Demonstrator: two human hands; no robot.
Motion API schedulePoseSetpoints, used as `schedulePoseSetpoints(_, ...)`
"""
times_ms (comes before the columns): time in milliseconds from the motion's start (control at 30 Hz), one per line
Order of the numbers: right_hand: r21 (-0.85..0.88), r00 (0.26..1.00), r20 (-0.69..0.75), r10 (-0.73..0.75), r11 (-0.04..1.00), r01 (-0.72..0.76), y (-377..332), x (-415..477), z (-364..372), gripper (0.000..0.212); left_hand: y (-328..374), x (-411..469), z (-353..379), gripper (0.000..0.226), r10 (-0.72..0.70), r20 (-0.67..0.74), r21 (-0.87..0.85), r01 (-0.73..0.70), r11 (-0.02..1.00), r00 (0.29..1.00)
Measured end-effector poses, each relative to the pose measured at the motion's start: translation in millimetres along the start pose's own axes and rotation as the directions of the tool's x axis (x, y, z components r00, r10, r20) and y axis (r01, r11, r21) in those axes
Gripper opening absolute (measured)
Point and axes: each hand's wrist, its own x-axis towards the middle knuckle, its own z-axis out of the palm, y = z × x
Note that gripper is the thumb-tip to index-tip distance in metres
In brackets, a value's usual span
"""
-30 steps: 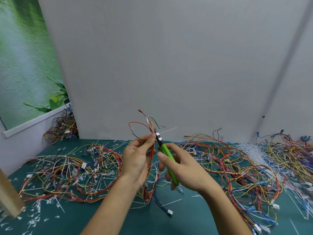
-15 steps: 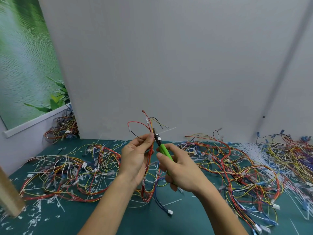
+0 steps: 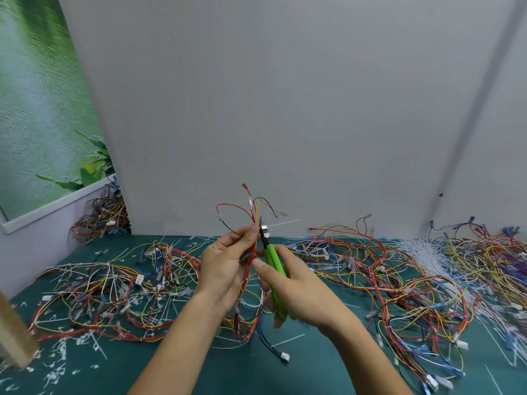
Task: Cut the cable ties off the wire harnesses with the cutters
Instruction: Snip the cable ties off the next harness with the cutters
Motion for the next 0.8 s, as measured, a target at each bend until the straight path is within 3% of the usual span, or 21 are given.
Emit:
schedulePoseSetpoints(233,0.024,0.998,-0.050,-0.043,0.999,0.045,1.4,0.7,2.6,0.011,4.8,0.2,-1.7,0.014,0.036,0.030,0.009,-0.036,0.999,0.999)
schedulePoseSetpoints(533,0.058,0.999,0.028,0.034,0.998,-0.035,0.7,0.5,4.2,0.026,4.1,-0.4,-1.8,0.013,-0.033,0.043,0.018,0.032,0.999,0.999)
schedulePoseSetpoints(800,-0.008,0.998,-0.060,-0.028,1.000,0.027,5.0,4.1,5.3,0.013,3.3,2.0,-2.2,0.018,-0.017,0.044,0.001,0.017,1.000,0.999)
